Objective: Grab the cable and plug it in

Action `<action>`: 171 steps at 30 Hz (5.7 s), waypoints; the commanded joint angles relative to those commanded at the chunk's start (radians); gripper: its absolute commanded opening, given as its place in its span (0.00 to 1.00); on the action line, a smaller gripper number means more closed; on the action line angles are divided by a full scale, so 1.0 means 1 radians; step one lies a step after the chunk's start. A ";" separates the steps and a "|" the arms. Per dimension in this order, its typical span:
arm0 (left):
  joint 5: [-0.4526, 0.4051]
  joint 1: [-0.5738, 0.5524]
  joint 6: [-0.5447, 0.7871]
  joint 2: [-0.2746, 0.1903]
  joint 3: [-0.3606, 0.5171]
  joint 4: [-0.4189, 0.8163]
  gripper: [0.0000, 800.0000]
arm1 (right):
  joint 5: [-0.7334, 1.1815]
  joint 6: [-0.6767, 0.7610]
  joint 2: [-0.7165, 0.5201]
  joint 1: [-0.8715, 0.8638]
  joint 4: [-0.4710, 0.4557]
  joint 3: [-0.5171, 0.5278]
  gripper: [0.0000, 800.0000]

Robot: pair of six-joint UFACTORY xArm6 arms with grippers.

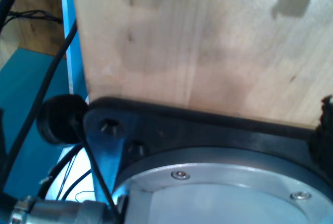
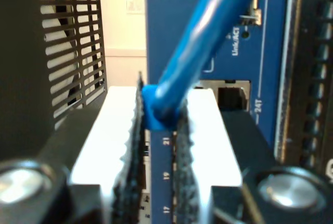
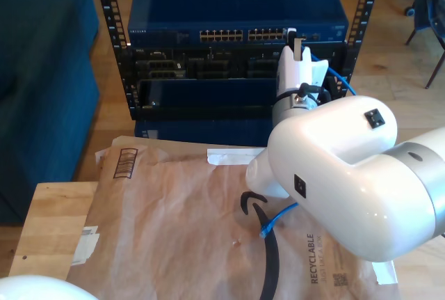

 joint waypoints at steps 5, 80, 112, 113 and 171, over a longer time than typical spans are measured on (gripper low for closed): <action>0.000 0.000 0.000 0.000 0.000 0.000 1.00 | -0.002 0.002 -0.002 -0.002 0.002 0.037 0.00; 0.000 0.000 0.000 0.000 0.000 0.000 1.00 | -0.106 -0.276 0.167 0.150 0.379 -0.293 0.00; 0.000 0.000 0.000 0.000 0.000 0.000 1.00 | -0.106 -0.276 0.206 0.140 0.377 -0.361 0.00; 0.000 0.000 0.000 0.000 0.000 0.000 1.00 | -0.107 -0.276 0.207 0.140 0.377 -0.361 0.00; 0.000 0.000 0.000 0.000 0.000 0.000 1.00 | -0.066 -0.273 0.204 0.137 0.373 -0.364 0.00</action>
